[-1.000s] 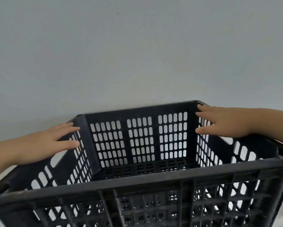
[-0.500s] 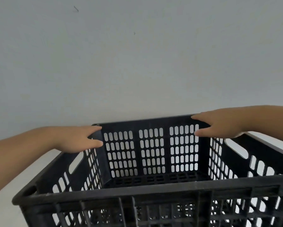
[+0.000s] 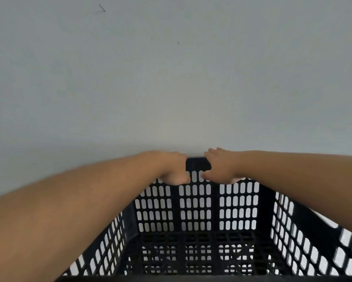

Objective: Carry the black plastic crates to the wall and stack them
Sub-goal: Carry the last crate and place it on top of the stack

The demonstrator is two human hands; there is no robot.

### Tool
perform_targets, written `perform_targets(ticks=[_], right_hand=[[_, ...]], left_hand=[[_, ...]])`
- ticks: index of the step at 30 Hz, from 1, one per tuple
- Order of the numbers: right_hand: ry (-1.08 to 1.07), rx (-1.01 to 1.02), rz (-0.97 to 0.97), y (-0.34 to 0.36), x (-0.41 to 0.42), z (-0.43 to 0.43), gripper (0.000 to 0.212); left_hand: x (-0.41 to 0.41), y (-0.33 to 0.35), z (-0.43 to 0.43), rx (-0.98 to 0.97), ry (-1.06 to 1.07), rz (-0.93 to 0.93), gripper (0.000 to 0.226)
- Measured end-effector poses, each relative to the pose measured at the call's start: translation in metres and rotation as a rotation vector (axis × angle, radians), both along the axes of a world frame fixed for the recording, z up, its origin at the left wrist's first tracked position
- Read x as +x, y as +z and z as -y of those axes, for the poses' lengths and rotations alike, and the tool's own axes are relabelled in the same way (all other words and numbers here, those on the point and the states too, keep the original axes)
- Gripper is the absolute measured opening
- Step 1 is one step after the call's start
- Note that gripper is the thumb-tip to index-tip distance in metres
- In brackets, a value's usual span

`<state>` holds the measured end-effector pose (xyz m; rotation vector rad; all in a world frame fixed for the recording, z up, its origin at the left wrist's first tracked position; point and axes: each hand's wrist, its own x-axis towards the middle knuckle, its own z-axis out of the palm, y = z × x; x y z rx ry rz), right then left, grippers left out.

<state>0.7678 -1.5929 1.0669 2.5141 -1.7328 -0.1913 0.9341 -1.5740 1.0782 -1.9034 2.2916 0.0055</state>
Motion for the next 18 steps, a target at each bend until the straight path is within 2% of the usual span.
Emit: perform_targets(ticks=[9, 18], right_hand=[[0.011, 0.025, 0.083, -0.011, -0.009, 0.004, 0.081], [-0.023, 0.065, 0.097, -0.003, -0.008, 0.002, 0.083]], left_hand=[[0.001, -0.018, 0.014, 0.033, 0.073, 0.02, 0.099], [-0.009, -0.012, 0.009, 0.057, 0.081, 0.002, 0.1]])
